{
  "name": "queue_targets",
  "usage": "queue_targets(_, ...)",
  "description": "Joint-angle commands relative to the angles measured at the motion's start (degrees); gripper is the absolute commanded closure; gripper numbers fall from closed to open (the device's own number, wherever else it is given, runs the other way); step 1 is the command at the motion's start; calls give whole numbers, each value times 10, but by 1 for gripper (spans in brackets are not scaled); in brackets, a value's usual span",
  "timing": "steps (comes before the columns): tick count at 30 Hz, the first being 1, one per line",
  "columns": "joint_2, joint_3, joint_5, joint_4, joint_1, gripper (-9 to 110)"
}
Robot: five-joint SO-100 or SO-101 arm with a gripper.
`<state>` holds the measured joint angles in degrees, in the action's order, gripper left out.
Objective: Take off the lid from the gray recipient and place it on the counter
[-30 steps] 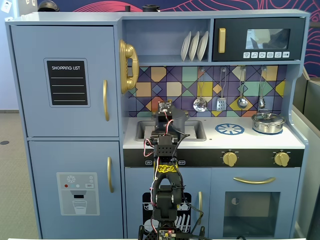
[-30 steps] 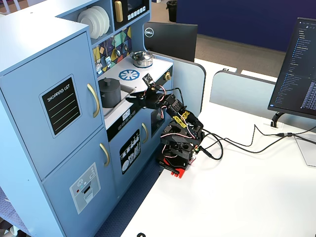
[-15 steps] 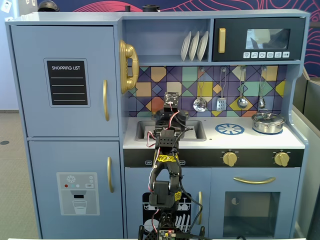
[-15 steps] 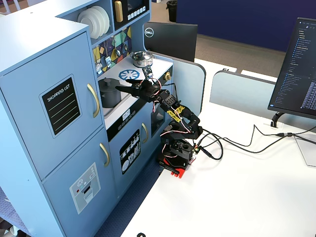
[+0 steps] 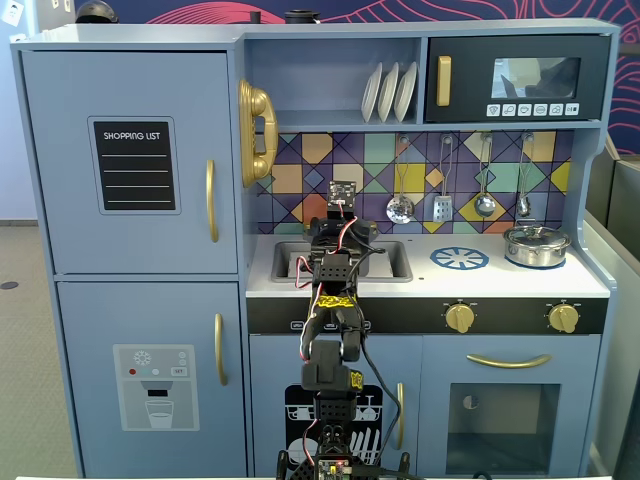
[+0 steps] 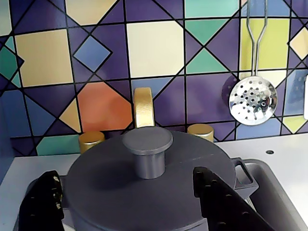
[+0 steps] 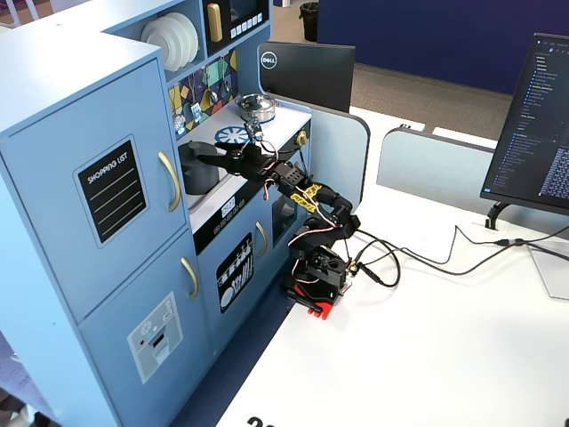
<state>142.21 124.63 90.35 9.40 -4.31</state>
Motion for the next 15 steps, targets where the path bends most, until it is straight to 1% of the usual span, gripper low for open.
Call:
queue_targets(1, -25, -43, 10, -34, 4, 75)
queue_targets(10, -91, -84, 23, -45, -4, 76)
queue_targets(15, -121, -111, 37, -23, -4, 77)
